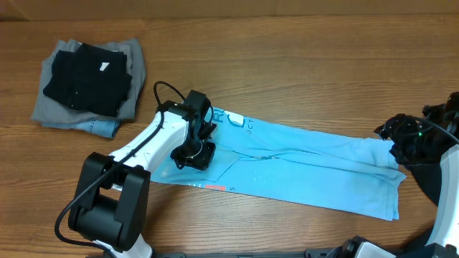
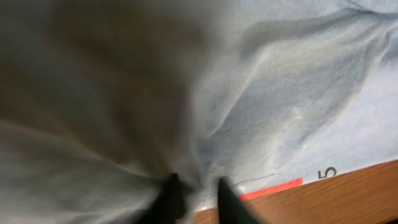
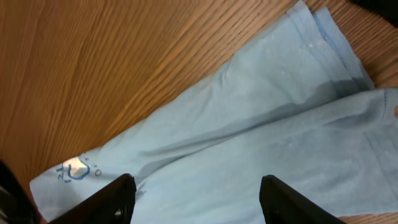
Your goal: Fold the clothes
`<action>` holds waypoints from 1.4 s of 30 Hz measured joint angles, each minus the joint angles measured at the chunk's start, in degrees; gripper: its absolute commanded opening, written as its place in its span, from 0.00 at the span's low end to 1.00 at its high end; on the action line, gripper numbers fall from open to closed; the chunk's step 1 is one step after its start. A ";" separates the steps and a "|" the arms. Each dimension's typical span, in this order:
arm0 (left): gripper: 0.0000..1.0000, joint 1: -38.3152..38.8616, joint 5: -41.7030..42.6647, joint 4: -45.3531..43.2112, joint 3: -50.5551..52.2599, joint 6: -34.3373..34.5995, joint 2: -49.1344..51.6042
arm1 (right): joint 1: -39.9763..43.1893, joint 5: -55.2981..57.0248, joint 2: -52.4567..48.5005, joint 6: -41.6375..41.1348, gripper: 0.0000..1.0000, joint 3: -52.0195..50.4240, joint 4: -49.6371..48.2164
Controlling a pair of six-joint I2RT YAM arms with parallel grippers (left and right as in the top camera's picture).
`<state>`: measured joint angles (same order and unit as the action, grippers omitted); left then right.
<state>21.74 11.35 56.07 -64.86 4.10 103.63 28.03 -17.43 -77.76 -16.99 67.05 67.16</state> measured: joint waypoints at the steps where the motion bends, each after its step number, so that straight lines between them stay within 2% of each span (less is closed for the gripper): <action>1: 0.04 0.00 -0.04 0.57 0.00 0.00 0.00 | 0.02 1.16 0.02 -1.18 0.73 -0.02 -0.37; 6: 0.04 -1.64 -0.96 9.86 -2.86 0.07 0.00 | 0.55 6.23 0.00 -4.92 0.75 -2.16 -4.59; 10: 0.04 -3.96 -1.14 13.86 -7.65 0.00 0.04 | 1.88 7.80 -0.17 -5.95 0.75 -5.44 -6.56; 19: 0.04 -4.59 -2.47 17.86 -8.83 -1.07 0.04 | 3.39 10.49 -8.87 -6.75 0.74 -10.56 -9.51; 24: 0.04 -5.33 -6.10 19.41 -8.81 -1.05 0.04 | 3.41 12.92 -9.53 -7.43 0.75 -10.56 -9.70; 25: 0.14 -5.55 -6.43 19.39 -8.83 -1.05 0.04 | 3.41 13.18 -9.53 -7.52 0.75 -10.56 -9.38; 27: 0.26 -5.77 -6.95 19.21 -8.83 -1.16 0.04 | 3.41 14.71 -9.53 -8.11 0.75 -10.56 -8.15; 29: 0.35 -5.77 -7.06 18.97 -8.83 -1.09 0.04 | 3.43 15.69 -9.53 -8.96 0.74 -10.58 -7.37; 31: 0.39 -5.77 -6.91 18.53 -8.81 -1.05 0.04 | 3.43 16.81 -9.53 -9.84 0.67 -11.02 -7.63; 32: 0.39 -5.77 -6.86 18.27 -8.83 -1.03 0.04 | 3.43 17.31 -9.53 -10.43 0.59 -11.50 -7.87; 34: 0.39 -5.77 -6.67 17.77 -8.81 -1.05 0.02 | 3.43 18.40 -9.53 -11.41 0.21 -12.98 -8.13; 35: 0.39 -5.77 -6.54 17.62 -8.81 -1.05 0.04 | 3.43 18.97 -9.53 -11.47 0.08 -13.79 -8.02; 36: 0.39 -5.77 -6.43 17.64 -8.83 -1.05 0.04 | 3.48 20.04 -9.57 -12.28 0.04 -15.04 -7.34; 40: 0.39 -5.77 -6.29 17.64 -8.81 -1.05 0.04 | 5.25 21.84 -9.66 -14.47 0.04 -15.76 -4.94; 42: 0.40 -5.77 -6.19 17.64 -8.81 -1.05 0.04 | 6.58 22.32 -9.66 -14.84 0.09 -15.76 -4.57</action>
<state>15.97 5.17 73.71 -73.67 3.05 103.68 34.61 4.89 -87.42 -31.83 51.29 62.59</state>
